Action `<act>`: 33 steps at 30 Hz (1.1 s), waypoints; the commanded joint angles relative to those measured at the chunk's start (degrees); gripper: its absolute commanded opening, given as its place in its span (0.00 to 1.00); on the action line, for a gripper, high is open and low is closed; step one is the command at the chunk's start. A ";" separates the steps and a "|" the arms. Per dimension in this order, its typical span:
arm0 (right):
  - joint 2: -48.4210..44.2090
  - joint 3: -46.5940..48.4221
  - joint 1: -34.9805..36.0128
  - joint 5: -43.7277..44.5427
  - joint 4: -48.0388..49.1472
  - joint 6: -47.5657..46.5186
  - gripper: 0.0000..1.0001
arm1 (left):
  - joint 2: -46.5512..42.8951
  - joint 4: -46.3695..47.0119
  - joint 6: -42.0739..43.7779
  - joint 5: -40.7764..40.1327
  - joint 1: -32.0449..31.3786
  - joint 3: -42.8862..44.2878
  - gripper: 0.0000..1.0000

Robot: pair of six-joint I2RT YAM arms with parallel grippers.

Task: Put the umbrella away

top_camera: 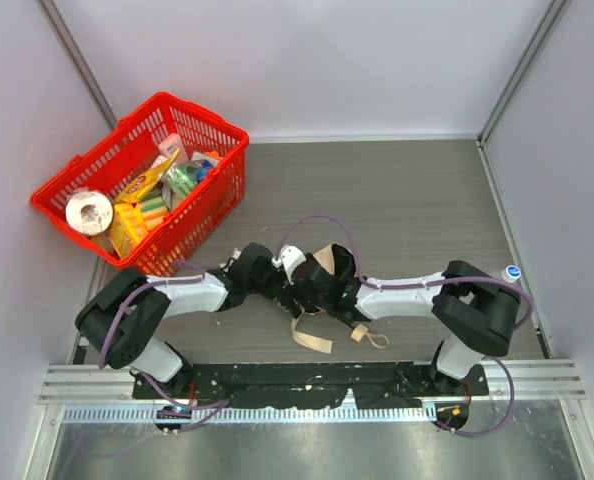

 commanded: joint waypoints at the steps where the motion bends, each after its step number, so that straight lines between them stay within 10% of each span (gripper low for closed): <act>1: 7.90 1.36 2.09 12.91 -8.52 0.71 0.84 | 0.67 -12.54 -1.23 2.64 0.78 -0.59 0.00; 6: 12.49 2.42 2.27 18.20 -9.51 2.47 0.70 | 0.23 -13.15 -0.79 3.09 2.10 -0.85 0.00; 12: 12.58 -0.04 1.65 12.07 -2.84 2.12 0.18 | -1.61 -8.69 1.31 2.82 3.15 -2.52 0.00; 15: 11.97 -1.09 -0.27 7.93 0.93 2.47 0.01 | -3.19 -4.64 5.34 1.69 3.42 -3.40 0.34; 20: 8.11 -6.10 -7.38 -7.34 10.33 4.05 0.01 | -10.21 -0.32 12.02 -3.76 3.77 -7.96 0.99; 33: 13.10 -9.01 -20.76 -43.39 25.90 14.95 0.01 | -10.42 21.80 21.00 -1.67 4.56 -13.69 1.00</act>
